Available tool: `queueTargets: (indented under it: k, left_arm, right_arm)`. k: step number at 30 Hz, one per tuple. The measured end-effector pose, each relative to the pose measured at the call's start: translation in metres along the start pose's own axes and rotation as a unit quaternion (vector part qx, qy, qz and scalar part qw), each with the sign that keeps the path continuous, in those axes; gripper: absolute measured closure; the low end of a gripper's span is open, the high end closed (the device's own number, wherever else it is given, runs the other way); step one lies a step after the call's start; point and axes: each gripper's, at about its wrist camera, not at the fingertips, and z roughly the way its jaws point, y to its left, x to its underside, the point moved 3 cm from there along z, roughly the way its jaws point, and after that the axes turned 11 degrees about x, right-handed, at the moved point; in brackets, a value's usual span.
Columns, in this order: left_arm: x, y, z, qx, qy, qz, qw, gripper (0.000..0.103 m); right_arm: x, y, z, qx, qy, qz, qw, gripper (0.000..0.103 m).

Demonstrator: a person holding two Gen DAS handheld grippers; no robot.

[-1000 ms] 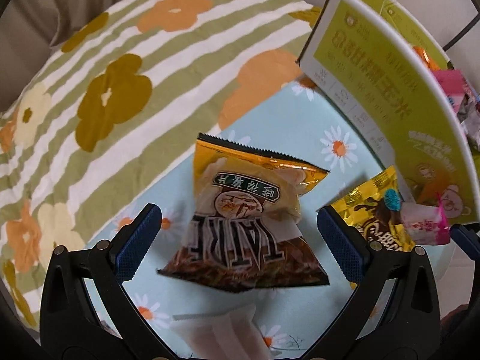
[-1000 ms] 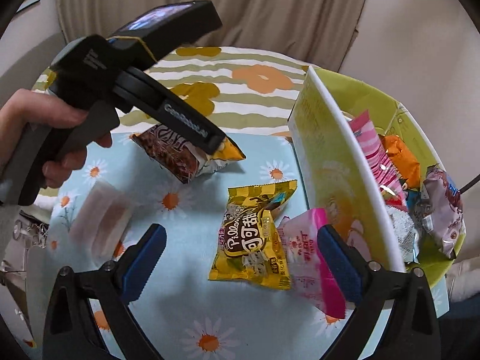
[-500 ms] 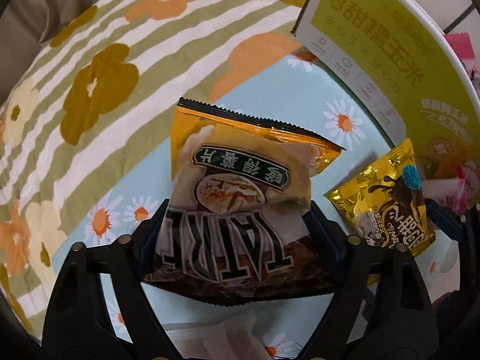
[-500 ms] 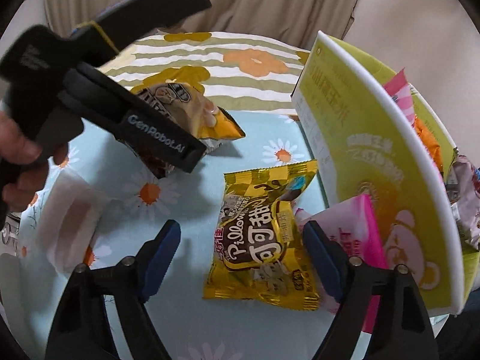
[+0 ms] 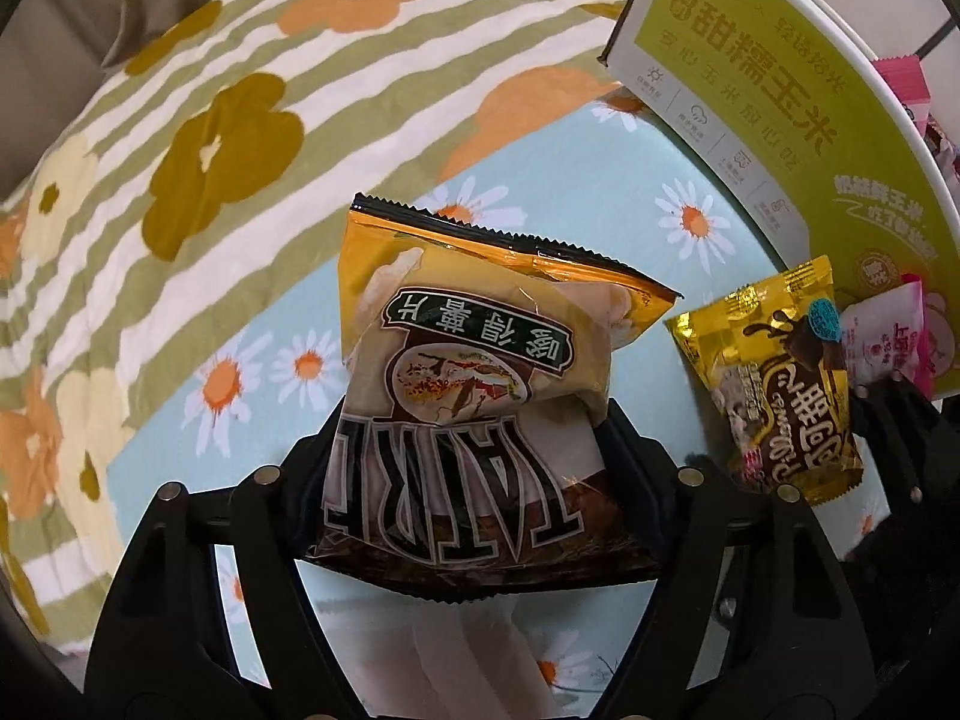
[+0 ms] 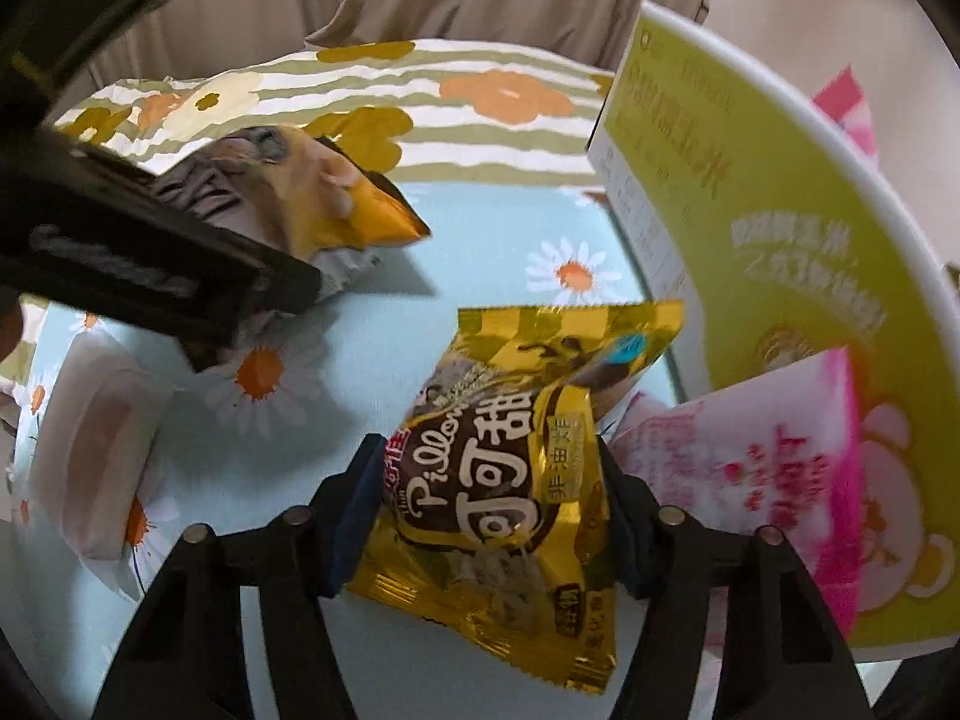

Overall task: Organize snacks
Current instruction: 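Grasp the TATRE chip bag with left tool while right tool grasps the gold Pillow bag, then carry both bags over the yellow box and open both tools to drop them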

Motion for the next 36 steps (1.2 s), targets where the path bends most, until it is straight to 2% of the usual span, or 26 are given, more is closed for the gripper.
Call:
queueTargets:
  k: [5,9,13,20,27,36]
  left_arm:
    - [0.012,0.004,-0.007,-0.004,-0.004,-0.016,0.9999,0.029]
    - [0.018,0.012,-0.021,-0.002,-0.012,-0.044,0.999,0.029]
    - [0.021,0.018,-0.045,-0.003,-0.035,-0.069,0.997,0.029]
    - [0.018,0.013,-0.104,-0.018,-0.087,-0.085,0.9924,0.029]
    - [0.003,-0.017,-0.157,-0.027,-0.132,-0.082,0.9874,0.029]
    - [-0.024,-0.091,-0.179,-0.052,-0.168,-0.108,0.9785,0.029]
  right_arm:
    - [-0.003,-0.002,-0.003,-0.017,-0.005,0.004,1.0,0.047]
    - [-0.008,-0.004,-0.02,-0.022,-0.028,0.0,0.999,0.047]
    - [-0.019,-0.008,-0.044,-0.034,-0.056,0.004,0.998,0.047]
    - [-0.042,-0.027,-0.102,-0.059,-0.111,0.004,0.992,0.047]
    - [-0.06,-0.068,-0.152,-0.096,-0.144,0.004,0.985,0.047]
    - [-0.07,-0.15,-0.163,-0.139,-0.171,-0.003,0.975,0.047]
